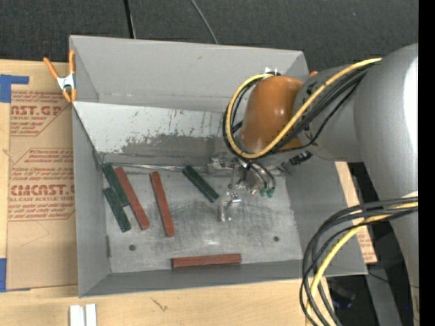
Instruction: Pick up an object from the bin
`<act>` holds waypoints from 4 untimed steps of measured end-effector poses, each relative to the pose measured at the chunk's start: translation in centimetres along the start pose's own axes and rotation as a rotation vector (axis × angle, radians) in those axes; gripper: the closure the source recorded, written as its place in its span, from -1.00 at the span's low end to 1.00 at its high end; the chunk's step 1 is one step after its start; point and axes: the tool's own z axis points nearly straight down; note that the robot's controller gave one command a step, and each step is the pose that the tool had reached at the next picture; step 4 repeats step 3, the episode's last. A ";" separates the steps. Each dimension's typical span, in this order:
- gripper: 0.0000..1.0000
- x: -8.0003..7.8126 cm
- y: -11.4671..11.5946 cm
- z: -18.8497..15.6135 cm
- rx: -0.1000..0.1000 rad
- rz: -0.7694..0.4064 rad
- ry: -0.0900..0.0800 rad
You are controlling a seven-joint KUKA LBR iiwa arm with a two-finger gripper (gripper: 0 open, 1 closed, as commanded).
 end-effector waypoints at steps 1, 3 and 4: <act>1.00 1.3 3.1 -0.1 0.000 0.414 0.009; 1.00 0.0 2.5 -20.6 0.002 0.384 0.007; 1.00 0.0 2.5 -20.6 0.002 0.384 0.007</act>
Offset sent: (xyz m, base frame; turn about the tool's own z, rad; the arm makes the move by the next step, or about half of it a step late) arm 0.0000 0.0000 0.0000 0.0000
